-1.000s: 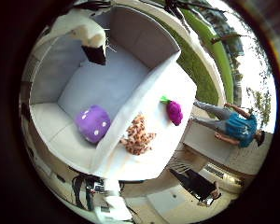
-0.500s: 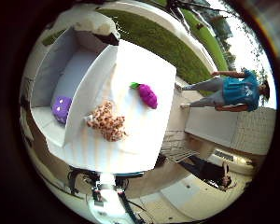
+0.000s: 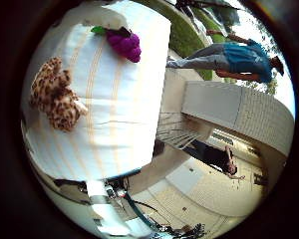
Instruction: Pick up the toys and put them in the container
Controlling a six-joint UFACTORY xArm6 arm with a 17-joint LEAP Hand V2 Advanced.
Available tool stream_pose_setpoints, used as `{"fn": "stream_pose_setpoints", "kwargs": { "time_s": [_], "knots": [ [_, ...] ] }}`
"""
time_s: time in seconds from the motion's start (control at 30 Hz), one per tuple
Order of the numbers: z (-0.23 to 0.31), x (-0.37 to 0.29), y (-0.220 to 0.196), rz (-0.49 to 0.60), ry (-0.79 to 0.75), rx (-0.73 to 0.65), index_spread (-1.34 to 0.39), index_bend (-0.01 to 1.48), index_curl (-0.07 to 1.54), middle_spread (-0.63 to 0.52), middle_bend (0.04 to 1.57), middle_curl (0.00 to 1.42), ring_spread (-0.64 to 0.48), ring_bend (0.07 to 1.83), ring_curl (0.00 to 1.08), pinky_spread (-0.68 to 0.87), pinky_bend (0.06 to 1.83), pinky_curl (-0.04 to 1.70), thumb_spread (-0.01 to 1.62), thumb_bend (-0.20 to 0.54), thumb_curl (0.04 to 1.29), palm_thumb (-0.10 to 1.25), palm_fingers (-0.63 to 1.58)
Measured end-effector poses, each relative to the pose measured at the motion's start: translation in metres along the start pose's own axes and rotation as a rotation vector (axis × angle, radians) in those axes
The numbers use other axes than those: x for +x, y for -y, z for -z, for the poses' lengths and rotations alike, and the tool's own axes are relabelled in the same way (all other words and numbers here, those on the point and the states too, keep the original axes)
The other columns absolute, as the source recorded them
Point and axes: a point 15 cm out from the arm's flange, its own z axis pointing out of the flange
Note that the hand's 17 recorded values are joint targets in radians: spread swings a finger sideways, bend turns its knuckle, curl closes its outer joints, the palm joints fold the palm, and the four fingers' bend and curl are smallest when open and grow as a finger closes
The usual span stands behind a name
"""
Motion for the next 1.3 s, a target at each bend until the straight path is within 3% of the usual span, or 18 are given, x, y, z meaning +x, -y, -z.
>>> {"fn": "stream_pose_setpoints", "kwargs": {
  "time_s": [0.3, 0.5, 0.6, 0.77, 0.9, 1.07, 1.3],
  "knots": [
    [-0.044, -0.005, -0.001, -0.014, 0.003, -0.03, 0.06, 0.16, 0.27, 0.08, 0.24, 0.41, 0.3, 0.59, 0.34, 0.48, 0.65, 0.3, 1.14, -0.025, 0.31, 0.4, 0.4],
    [-0.052, -0.008, -0.005, 0.003, 0.001, -0.053, -0.14, 0.2, 0.27, -0.05, 0.51, 0.52, 0.18, 0.82, 0.41, 0.46, 0.77, 0.31, 1.13, -0.005, 0.34, 0.52, 1.01],
    [-0.062, -0.01, -0.012, 0.016, -0.001, -0.095, -0.25, 0.24, 0.32, -0.08, 0.67, 0.61, 0.13, 0.97, 0.49, 0.44, 0.83, 0.37, 1.12, -0.004, 0.36, 0.6, 1.14],
    [-0.069, -0.011, -0.026, 0.044, 0.006, -0.162, -0.39, 0.34, 0.39, -0.12, 0.87, 0.74, 0.06, 1.16, 0.59, 0.41, 0.95, 0.46, 1.1, 0.018, 0.42, 0.76, 1.13],
    [-0.061, -0.002, -0.028, 0.032, 0.017, -0.151, -0.52, 0.47, 0.48, -0.15, 1.0, 0.84, 0.0, 1.27, 0.66, 0.37, 1.15, 0.58, 1.08, 0.045, 0.5, 0.92, 1.09],
    [-0.037, 0.017, -0.037, 0.009, 0.035, -0.117, -0.62, 0.59, 0.6, -0.17, 1.09, 0.91, -0.04, 1.34, 0.71, 0.31, 1.26, 0.69, 1.09, 0.026, 0.56, 0.96, 1.01],
    [0.014, 0.025, -0.082, 0.039, 0.091, -0.122, -0.71, 0.68, 0.79, -0.18, 1.18, 0.98, -0.06, 1.43, 0.75, 0.25, 1.35, 0.81, 1.09, -0.011, 0.63, 0.97, 0.89]
  ]
}}
